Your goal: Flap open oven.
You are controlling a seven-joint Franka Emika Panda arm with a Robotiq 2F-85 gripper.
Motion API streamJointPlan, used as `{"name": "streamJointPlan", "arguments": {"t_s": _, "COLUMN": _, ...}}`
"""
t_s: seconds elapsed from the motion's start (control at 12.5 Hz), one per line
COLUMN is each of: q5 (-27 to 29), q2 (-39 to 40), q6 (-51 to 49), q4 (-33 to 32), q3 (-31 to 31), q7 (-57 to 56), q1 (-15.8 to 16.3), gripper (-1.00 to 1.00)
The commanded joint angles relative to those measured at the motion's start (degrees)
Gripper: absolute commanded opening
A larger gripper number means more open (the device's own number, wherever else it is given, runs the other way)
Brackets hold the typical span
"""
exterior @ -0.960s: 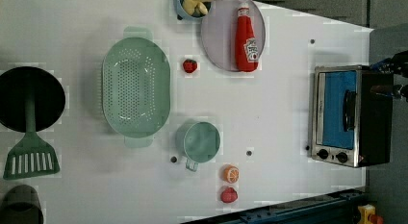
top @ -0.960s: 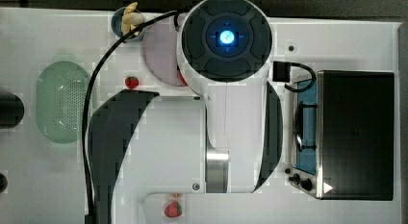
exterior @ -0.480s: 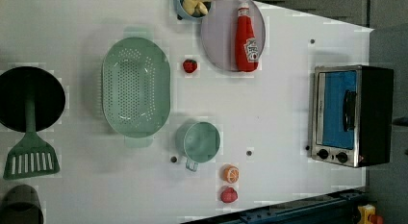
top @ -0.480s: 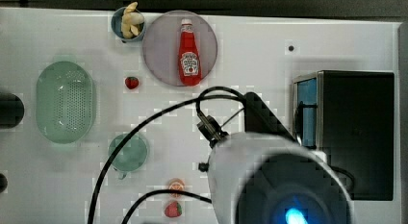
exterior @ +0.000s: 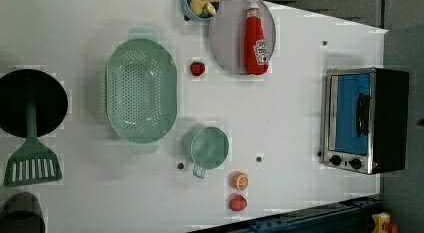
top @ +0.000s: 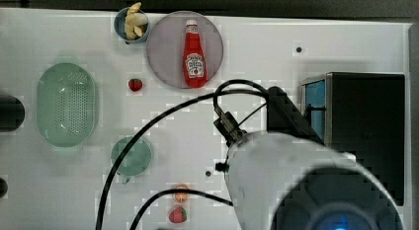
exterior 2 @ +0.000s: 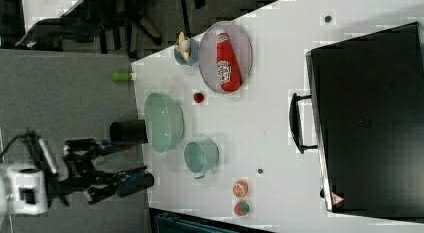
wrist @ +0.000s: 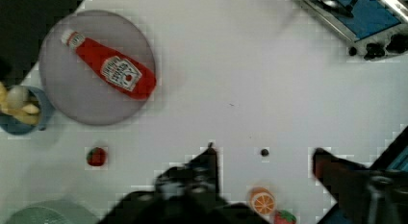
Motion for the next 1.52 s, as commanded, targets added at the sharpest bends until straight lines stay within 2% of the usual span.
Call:
{"name": "streamJointPlan", "arguments": {"t_s": 0.08, "q5": 0.5, "q2": 0.7, "q6": -0.6, "q4": -1.2, "q3": 0.3, "q7": 1.1, "q1": -0.5, "gripper": -0.32}}
{"name": "streamJointPlan", "arguments": {"t_s": 0.16, "q5": 0.5, "q2": 0.7, "q6": -0.6, "q4": -1.6, "q3": 0.1, "q7": 0.9, "q1": -0.5, "gripper": -0.55}}
{"name": "streamJointPlan", "arguments": {"t_s": 0.24, "q5": 0.5, "q2": 0.7, "q6": -0.6, "q4": -2.2, "q3": -0.2, "q7": 0.6, "q1": -0.6, "gripper": -0.65}}
{"name": "streamJointPlan", "arguments": {"t_s": 0.4, "q5": 0.4, "q2": 0.7, "q6": -0.5, "q4": -4.0, "q3": -1.5, "q7": -5.2, "q1": -0.7, "gripper": -0.65}}
{"name": "streamJointPlan", "arguments": {"t_s": 0.64, "q5": -1.7, "q2": 0.7, "q6": 0.4, "q4": -7.2, "q3": -3.9, "q7": -22.3, "q1": -1.6, "gripper": -0.65}}
{"name": "streamJointPlan", "arguments": {"t_s": 0.88, "q5": -10.8, "q2": 0.8, "q6": 6.3, "q4": -10.4, "q3": -6.4, "q7": -38.0, "q1": -2.5, "gripper": -0.65}}
{"name": "streamJointPlan", "arguments": {"t_s": 1.04, "q5": -14.2, "q2": 1.1, "q6": 11.1, "q4": -12.5, "q3": -8.5, "q7": -46.4, "q1": -2.8, "gripper": -0.65}}
{"name": "streamJointPlan", "arguments": {"t_s": 1.2, "q5": -14.2, "q2": 1.8, "q6": 17.6, "q4": -14.8, "q3": -11.4, "q7": -53.4, "q1": -2.9, "gripper": -0.65}}
{"name": "streamJointPlan", "arguments": {"t_s": 1.52, "q5": -14.2, "q2": 6.7, "q6": 28.4, "q4": -17.4, "q3": -17.1, "q7": -58.7, "q1": -3.0, "gripper": -0.65}}
